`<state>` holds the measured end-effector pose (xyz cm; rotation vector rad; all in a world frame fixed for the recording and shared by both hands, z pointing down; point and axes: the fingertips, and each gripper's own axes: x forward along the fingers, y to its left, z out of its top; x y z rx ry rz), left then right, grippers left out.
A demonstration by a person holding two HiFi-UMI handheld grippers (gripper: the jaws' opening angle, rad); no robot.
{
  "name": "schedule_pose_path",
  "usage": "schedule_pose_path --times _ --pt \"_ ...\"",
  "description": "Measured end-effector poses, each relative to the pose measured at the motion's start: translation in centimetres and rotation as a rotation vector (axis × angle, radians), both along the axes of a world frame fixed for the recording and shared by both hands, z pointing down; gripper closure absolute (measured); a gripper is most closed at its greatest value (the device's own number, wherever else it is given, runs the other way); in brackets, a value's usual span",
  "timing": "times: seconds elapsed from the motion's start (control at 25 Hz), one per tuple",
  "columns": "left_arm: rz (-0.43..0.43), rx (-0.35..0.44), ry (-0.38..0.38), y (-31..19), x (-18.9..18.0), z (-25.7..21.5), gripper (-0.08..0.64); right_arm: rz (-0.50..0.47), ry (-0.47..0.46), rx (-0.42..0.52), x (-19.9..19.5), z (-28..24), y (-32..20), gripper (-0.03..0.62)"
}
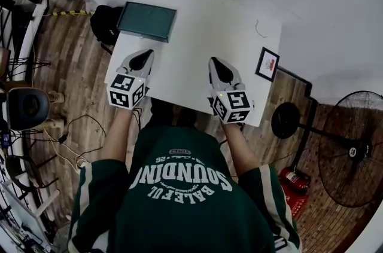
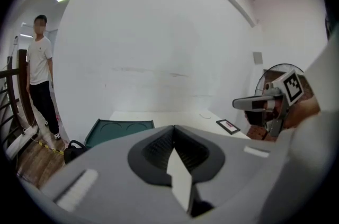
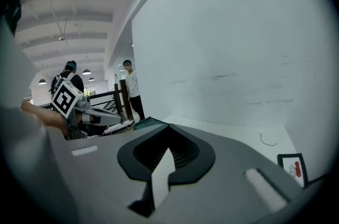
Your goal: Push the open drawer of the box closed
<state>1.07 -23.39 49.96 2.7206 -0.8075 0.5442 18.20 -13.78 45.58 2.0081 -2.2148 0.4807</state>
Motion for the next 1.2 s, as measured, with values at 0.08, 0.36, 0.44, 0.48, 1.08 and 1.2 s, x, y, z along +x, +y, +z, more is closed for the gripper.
schedule_pose_path --times 0.08,0.36,0.44,0.48,1.08,1.2 --pt "-0.009 0.022 0.019 0.7 0.2 -1.0 0.508 -0.002 0.002 0.019 0.2 -0.6 0.6 0.591" --pt "-0.031 0.082 0.069 1.3 0.6 -3.5 0.506 -0.015 0.015 0.052 0.8 -2.1 0.9 0.591" --pt "-0.037 0.084 0.067 1.6 0.7 -3.6 0.508 -0.018 0.015 0.055 1.0 -2.0 1.1 0.591" --pt "-0.042 0.086 0.066 1.8 0.6 -3.7 0.508 -0.021 0.015 0.057 1.0 -2.1 1.3 0.591" --pt "-0.072 0.087 0.068 2.8 -0.3 -4.1 0.508 -0.054 0.012 0.062 0.2 -2.3 1.9 0.591" --pt "-0.071 0.085 0.067 3.1 0.0 -4.0 0.508 -0.057 0.011 0.06 0.4 -2.2 2.1 0.591"
